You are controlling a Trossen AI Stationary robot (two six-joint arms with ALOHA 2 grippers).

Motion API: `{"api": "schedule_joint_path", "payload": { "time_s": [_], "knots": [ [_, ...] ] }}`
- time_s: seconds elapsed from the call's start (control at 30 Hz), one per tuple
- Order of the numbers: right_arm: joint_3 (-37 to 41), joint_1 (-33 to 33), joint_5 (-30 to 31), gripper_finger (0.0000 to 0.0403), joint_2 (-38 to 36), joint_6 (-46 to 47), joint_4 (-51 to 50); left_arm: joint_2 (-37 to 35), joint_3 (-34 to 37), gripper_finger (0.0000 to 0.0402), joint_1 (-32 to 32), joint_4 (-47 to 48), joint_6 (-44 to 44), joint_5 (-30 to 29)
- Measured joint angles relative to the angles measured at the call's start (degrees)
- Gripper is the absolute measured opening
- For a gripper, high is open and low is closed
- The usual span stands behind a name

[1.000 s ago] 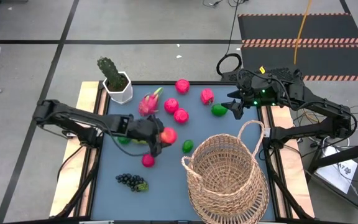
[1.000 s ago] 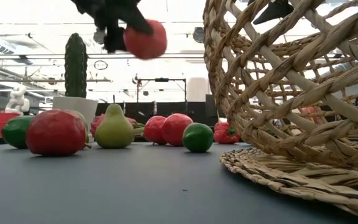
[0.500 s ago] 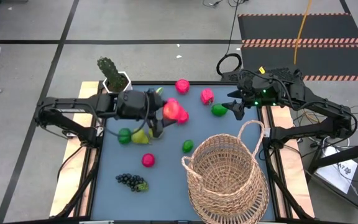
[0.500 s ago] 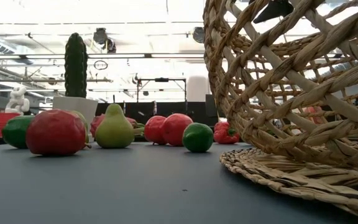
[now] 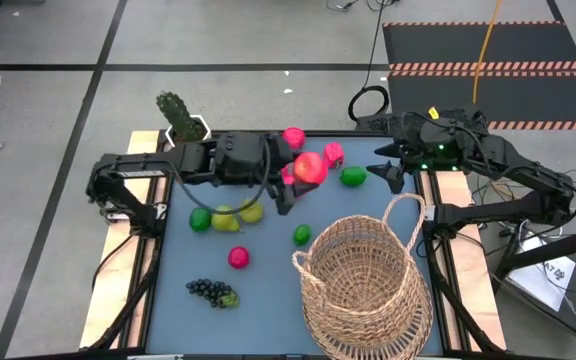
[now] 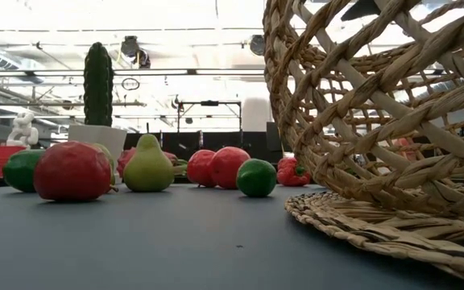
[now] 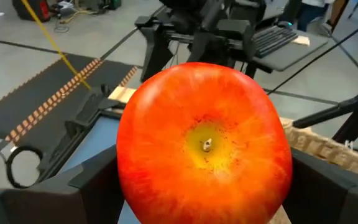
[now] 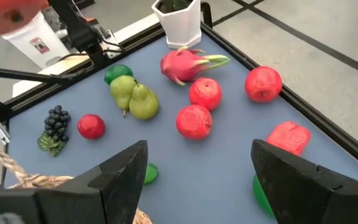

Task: Build produce basket
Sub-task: Put the red apple into the brown basket

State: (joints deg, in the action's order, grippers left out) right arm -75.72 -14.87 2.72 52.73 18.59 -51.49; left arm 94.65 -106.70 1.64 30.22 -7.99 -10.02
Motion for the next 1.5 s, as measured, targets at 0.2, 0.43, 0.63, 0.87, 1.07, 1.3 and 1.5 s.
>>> {"api": "schedule_joint_path", "payload": {
  "time_s": [0.2,0.43,0.63,0.87,1.07,1.3,1.5],
  "knots": [
    [0.0,0.0,-1.5,0.0283,-3.3,-1.0,-1.6,8.3,-11.4,0.0340,1.2,0.1,0.0,1.5],
    [0.0,0.0,-6.1,0.0283,-6.4,-3.3,-1.6,15.8,-21.4,0.0332,1.9,1.5,-2.7,1.9],
    [0.0,0.0,-12.0,0.0283,-7.9,-9.7,1.0,18.3,-23.2,0.0338,2.2,1.0,-8.7,4.6],
    [0.0,1.0,-19.6,0.0310,-7.1,-22.9,11.7,18.7,-23.2,0.0339,1.5,1.4,-16.4,11.4],
    [0.0,3.6,-22.5,0.0382,-4.6,-31.0,16.0,18.8,-23.2,0.0339,-0.6,1.6,-26.4,18.7],
    [0.0,7.2,-22.4,0.0395,-3.2,-44.4,14.6,18.8,-23.2,0.0340,-2.9,1.6,-34.8,27.6],
    [0.0,9.6,-17.0,0.0394,-1.6,-57.5,17.1,18.8,-23.2,0.0340,-4.2,1.8,-41.5,33.9]
  ]
}}
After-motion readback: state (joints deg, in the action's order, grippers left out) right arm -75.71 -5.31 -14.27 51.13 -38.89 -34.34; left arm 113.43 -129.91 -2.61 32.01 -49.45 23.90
